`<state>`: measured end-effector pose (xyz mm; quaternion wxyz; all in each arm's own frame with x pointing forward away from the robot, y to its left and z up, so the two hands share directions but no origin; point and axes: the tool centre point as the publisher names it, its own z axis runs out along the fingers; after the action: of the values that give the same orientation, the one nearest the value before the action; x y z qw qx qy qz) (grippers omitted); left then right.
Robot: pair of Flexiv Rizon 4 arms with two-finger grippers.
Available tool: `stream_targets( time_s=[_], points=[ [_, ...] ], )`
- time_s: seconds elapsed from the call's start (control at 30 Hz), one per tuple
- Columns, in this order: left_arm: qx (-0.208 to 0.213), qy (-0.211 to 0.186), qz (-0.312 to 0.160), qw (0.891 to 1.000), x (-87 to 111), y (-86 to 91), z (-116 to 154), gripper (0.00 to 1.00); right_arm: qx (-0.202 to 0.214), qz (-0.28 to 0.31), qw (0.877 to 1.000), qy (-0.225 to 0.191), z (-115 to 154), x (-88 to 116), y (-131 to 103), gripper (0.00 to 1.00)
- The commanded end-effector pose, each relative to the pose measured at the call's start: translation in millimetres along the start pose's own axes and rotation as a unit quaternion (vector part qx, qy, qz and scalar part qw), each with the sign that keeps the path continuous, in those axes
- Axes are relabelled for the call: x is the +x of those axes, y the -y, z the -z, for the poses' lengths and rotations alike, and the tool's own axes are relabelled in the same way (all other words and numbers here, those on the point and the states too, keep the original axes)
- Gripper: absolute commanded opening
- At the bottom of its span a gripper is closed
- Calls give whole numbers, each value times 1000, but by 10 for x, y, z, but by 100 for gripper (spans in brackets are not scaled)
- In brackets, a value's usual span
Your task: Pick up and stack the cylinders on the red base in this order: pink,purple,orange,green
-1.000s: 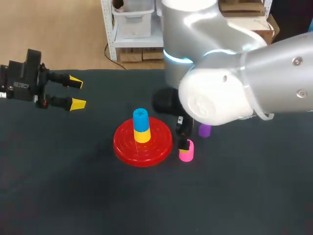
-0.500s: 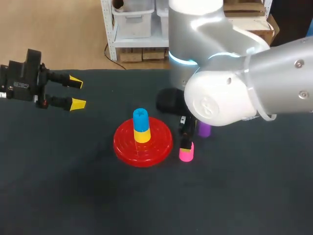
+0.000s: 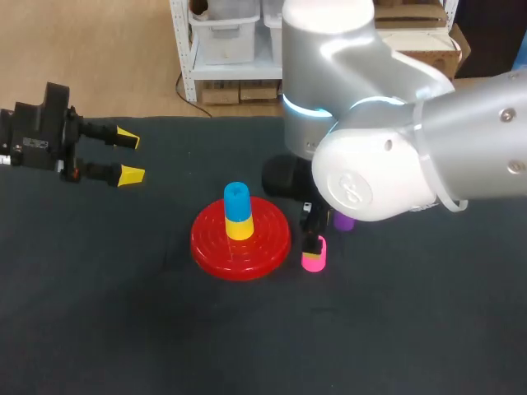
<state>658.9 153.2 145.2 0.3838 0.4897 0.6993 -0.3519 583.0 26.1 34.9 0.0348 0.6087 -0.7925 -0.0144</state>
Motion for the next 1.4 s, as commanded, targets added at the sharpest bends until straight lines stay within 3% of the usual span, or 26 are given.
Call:
stream_targets(
  time_s=[0.03,0.27,0.37,0.43,0.5,0.73,0.97,1.13,1.23,1.4],
  points=[
    [2,2,-1,1000,14,-15,2,100,6,-2,1000,3,-26,33,-46,52],
    [2,2,-1,1000,14,-15,2,100,5,-5,1000,2,-52,42,-72,48],
    [2,2,-1,1000,14,-15,2,100,4,-5,1000,2,-60,41,-79,41],
    [2,2,-1,1000,14,-15,2,100,5,-4,1000,2,-62,38,-82,26],
    [2,2,-1,1000,14,-15,2,100,8,-6,1000,5,-56,31,-80,0],
    [2,2,-1,1000,14,-15,2,100,27,-31,999,26,286,24,97,0],
    [2,2,-1,1000,14,-15,2,100,43,-25,996,68,1073,-101,442,0],
    [2,2,-1,1000,14,-15,2,100,31,33,996,72,1608,-365,617,0],
    [2,2,-1,1000,14,-15,2,100,2,73,995,63,1708,-556,636,0],
    [2,2,-1,1000,14,-15,2,100,-22,125,991,34,1576,-816,509,0]
  ],
)
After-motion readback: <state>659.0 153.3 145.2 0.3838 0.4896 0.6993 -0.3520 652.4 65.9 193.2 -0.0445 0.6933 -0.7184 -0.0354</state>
